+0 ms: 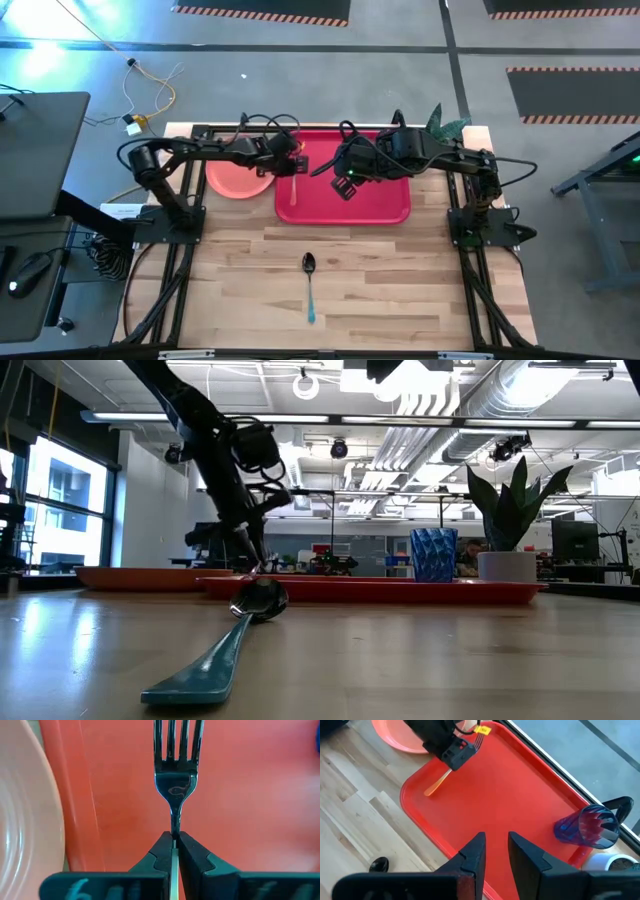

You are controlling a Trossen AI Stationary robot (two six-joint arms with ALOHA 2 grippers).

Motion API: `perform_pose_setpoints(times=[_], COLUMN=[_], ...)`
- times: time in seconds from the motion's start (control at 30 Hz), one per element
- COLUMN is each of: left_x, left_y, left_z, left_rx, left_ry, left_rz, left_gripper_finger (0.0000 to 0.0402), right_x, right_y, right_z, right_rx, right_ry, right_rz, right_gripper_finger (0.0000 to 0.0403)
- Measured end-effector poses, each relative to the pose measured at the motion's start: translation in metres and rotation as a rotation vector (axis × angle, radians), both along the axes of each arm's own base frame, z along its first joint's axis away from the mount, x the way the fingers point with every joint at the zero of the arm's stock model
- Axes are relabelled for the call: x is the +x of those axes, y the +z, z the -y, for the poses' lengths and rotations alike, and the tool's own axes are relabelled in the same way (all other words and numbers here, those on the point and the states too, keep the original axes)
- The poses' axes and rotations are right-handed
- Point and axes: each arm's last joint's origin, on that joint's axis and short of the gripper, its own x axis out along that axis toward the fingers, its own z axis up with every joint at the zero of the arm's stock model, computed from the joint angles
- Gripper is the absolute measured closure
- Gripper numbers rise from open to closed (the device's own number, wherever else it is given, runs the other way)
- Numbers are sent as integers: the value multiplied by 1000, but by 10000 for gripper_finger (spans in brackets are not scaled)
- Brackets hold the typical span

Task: Pick and place plate/cup/fork/spoon on tray
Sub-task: Put the fork on the left of the serving tray, then put the spoon on the serving tray to the right of the fork

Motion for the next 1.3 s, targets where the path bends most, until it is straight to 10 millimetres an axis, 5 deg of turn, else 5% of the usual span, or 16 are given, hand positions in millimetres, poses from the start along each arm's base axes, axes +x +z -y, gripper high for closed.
perform_pose_setpoints(times=[0.5, 1.3], left_x=[2, 0], left_y=[-22, -22], left_z=[-3, -6], left_rx=[-44, -38], left_ry=[21, 14], left_rz=[-60, -65], left_gripper_finger=[394, 347], right_x=[0, 0], right_y=[0, 0], right_z=[0, 0], right_rx=[-5, -10], right_ry=[-2, 14], right_rz=[0, -8], right_gripper_finger=[329, 329])
